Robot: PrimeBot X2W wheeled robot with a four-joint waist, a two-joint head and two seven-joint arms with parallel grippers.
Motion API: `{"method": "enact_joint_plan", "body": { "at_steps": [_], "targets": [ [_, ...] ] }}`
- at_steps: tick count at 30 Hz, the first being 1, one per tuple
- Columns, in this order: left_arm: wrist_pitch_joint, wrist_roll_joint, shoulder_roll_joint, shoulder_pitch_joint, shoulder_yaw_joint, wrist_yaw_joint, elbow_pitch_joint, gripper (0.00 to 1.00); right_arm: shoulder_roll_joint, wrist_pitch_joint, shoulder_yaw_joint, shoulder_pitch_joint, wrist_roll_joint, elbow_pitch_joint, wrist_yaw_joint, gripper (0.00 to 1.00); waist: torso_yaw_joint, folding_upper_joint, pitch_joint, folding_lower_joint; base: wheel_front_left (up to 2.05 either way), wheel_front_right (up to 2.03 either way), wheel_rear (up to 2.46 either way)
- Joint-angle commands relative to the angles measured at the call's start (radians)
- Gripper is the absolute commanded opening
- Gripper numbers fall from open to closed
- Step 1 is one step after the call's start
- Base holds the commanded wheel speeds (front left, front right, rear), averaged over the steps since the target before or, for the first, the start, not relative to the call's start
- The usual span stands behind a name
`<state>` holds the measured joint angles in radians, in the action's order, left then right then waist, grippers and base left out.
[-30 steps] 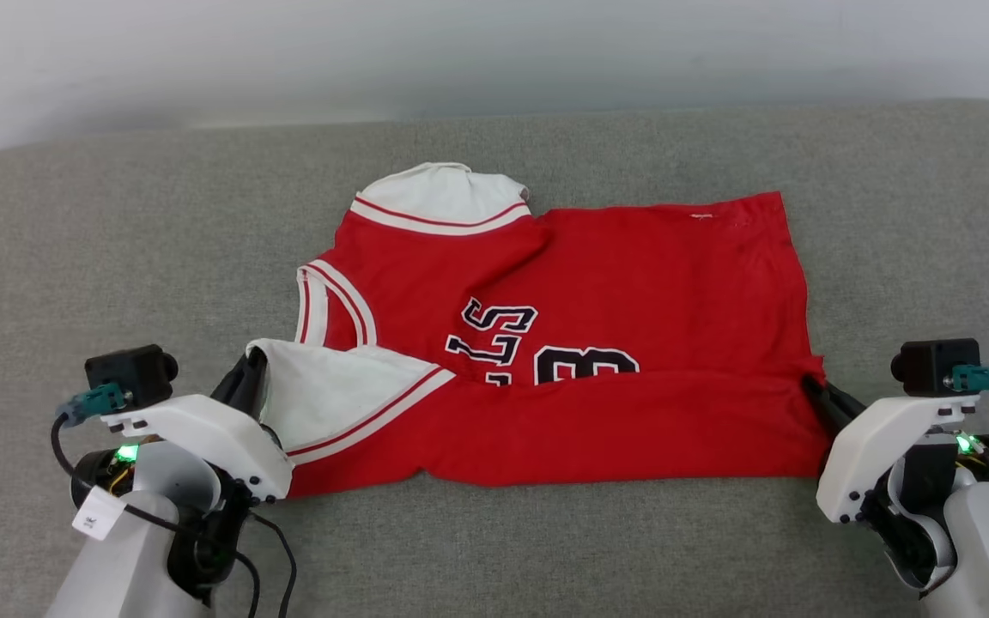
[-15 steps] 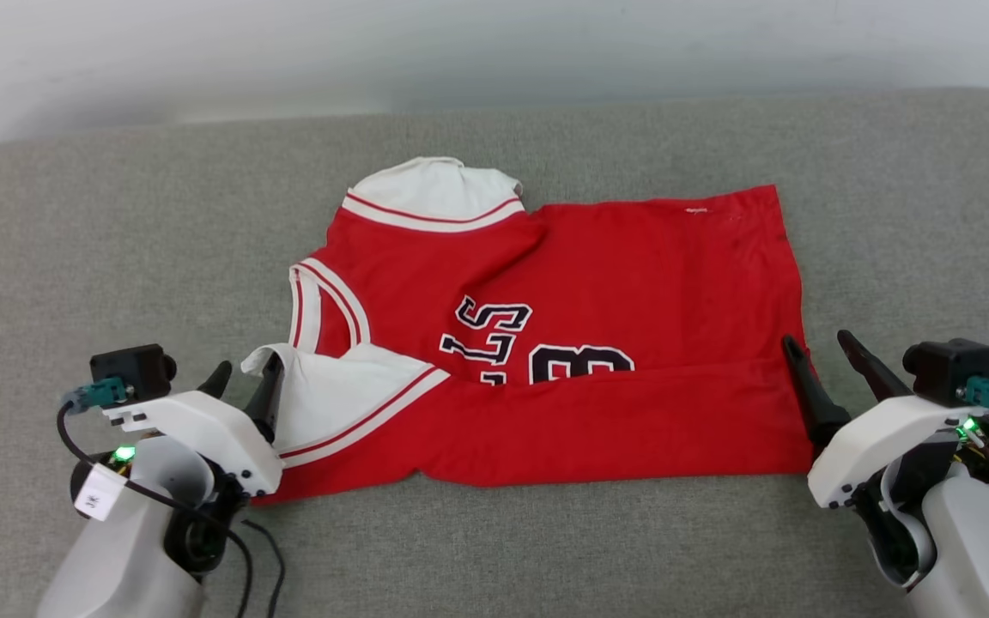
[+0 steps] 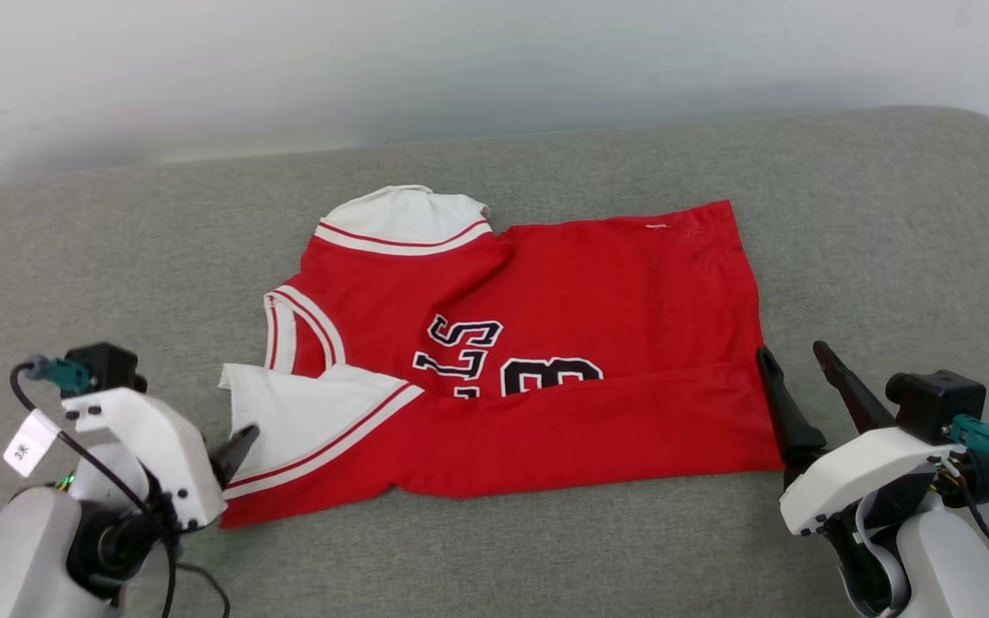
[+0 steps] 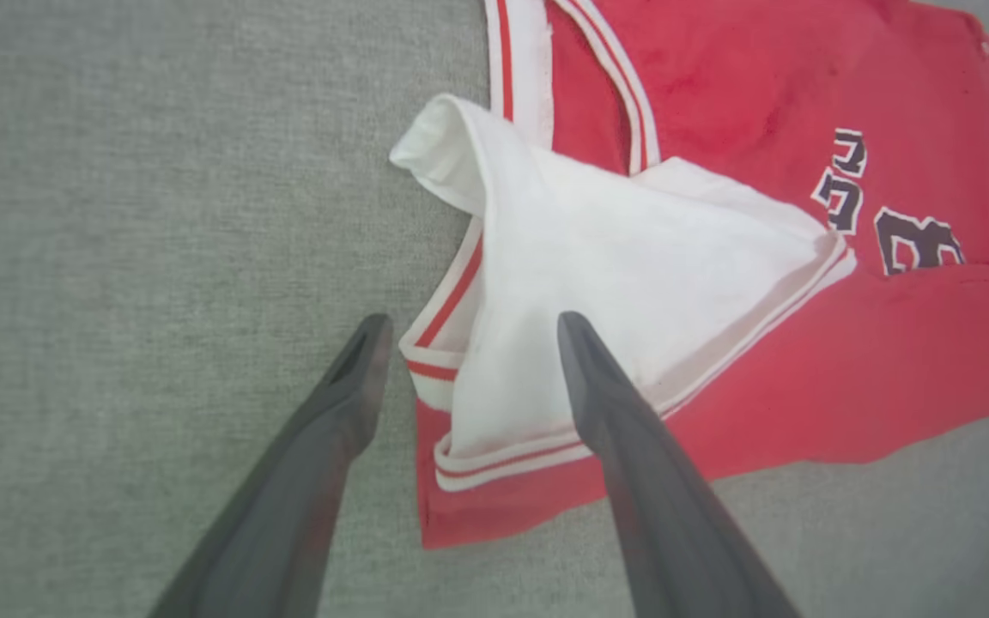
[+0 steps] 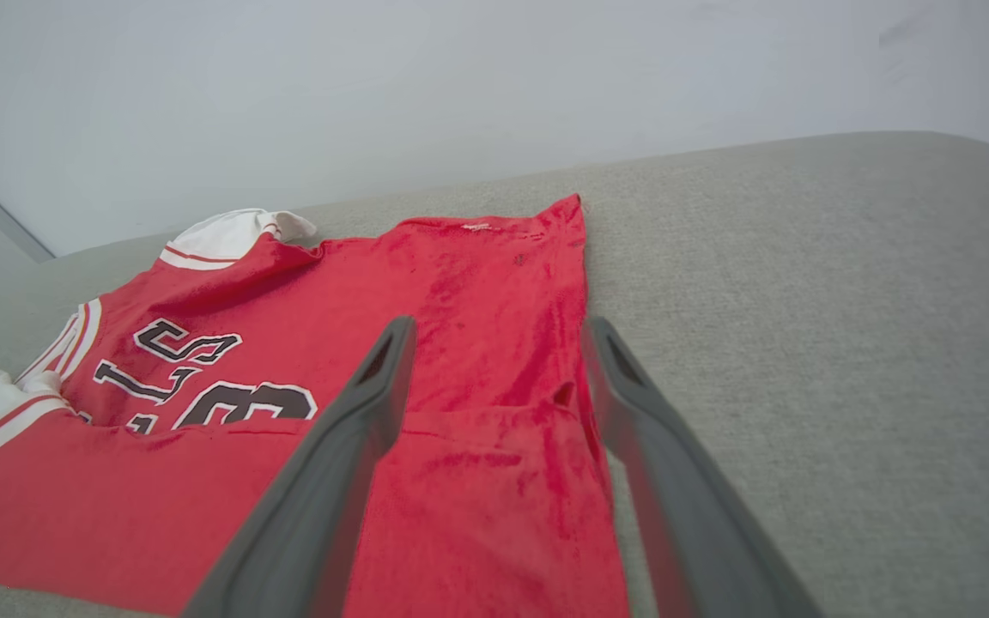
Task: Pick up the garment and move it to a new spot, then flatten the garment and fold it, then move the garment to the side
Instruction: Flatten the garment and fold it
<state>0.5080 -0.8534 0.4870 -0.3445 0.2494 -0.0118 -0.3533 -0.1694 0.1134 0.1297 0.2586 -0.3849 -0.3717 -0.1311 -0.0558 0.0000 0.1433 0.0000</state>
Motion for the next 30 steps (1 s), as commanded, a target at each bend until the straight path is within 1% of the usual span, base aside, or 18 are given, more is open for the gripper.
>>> {"method": "enact_joint_plan", "body": {
  "at_steps": [1, 3, 6, 10, 11, 12, 13, 14, 16, 20, 23, 26, 30],
  "targets": [
    [0.043, -0.014, 0.018, 0.03, -0.004, -0.02, 0.023, 1.0, 0.01, -0.004, -0.004, -0.011, 0.009, 0.017, 0.001, 1.0, -0.016, 0.0, 0.012, 0.0, 0.0, 0.0, 0.0],
    [0.099, -0.032, 0.029, 0.057, -0.001, -0.044, 0.052, 1.0, 0.017, -0.007, -0.005, -0.015, 0.009, 0.036, 0.001, 1.0, -0.03, 0.0, 0.025, 0.0, 0.0, 0.0, 0.0],
    [0.155, -0.046, 0.042, 0.09, 0.003, -0.075, 0.074, 1.0, 0.025, -0.011, -0.008, -0.017, 0.007, 0.057, 0.001, 1.0, -0.047, 0.0, 0.044, 0.0, 0.0, 0.0, 0.0],
    [0.224, -0.072, 0.03, 0.127, 0.033, -0.081, 0.071, 1.0, 0.029, -0.018, -0.024, -0.019, 0.003, 0.068, 0.001, 1.0, -0.06, 0.0, 0.062, 0.0, 0.0, 0.0, 0.0],
    [0.243, -0.086, 0.019, 0.136, 0.038, -0.082, 0.061, 1.0, 0.027, -0.021, -0.029, -0.02, 0.002, 0.069, 0.001, 1.0, -0.062, 0.0, 0.065, 0.0, 0.0, 0.0, 0.0],
    [0.26, -0.096, 0.005, 0.142, 0.045, -0.085, 0.054, 0.46, 0.025, -0.022, -0.034, -0.02, 0.002, 0.07, 0.001, 1.0, -0.062, 0.0, 0.067, 0.0, 0.0, 0.0, 0.0],
    [0.267, -0.097, -0.004, 0.146, 0.053, -0.087, 0.055, 0.29, 0.021, -0.027, -0.04, -0.02, 0.001, 0.07, 0.001, 1.0, -0.062, 0.0, 0.068, 0.0, 0.0, 0.0, 0.0],
    [0.27, -0.1, -0.012, 0.148, 0.058, -0.088, 0.056, 0.0, 0.02, -0.035, -0.045, -0.02, -0.003, 0.07, 0.001, 1.0, -0.061, 0.0, 0.068, 0.0, 0.0, 0.0, 0.0],
    [0.258, -0.098, -0.02, 0.149, 0.061, -0.086, 0.063, 0.0, 0.014, -0.057, -0.053, -0.02, -0.015, 0.072, 0.001, 1.0, -0.058, 0.0, 0.065, 0.0, 0.0, 0.0, 0.0],
    [0.203, -0.079, -0.002, 0.139, 0.042, -0.072, 0.08, 0.0, -0.011, -0.159, -0.06, -0.021, -0.063, 0.067, 0.001, 1.0, -0.046, 0.0, 0.047, 0.0, 0.0, 0.0, 0.0],
    [0.147, -0.057, 0.01, 0.129, 0.025, -0.068, 0.107, 0.0, -0.037, -0.279, -0.061, -0.014, -0.105, 0.055, 0.001, 1.0, -0.033, 0.0, 0.032, 0.0, 0.0, 0.0, 0.0],
    [0.102, -0.034, 0.018, 0.131, 0.014, -0.077, 0.149, 0.0, -0.071, -0.433, -0.063, -0.004, -0.131, 0.035, 0.001, 1.0, -0.017, 0.0, 0.022, 0.0, 0.0, 0.0, 0.0],
    [0.074, -0.016, 0.021, 0.134, 0.015, -0.082, 0.198, 0.0, -0.099, -0.61, -0.056, 0.018, -0.152, 0.03, 0.001, 1.0, 0.007, 0.0, 0.02, 0.0, 0.0, 0.0, 0.0]
  ]
}}
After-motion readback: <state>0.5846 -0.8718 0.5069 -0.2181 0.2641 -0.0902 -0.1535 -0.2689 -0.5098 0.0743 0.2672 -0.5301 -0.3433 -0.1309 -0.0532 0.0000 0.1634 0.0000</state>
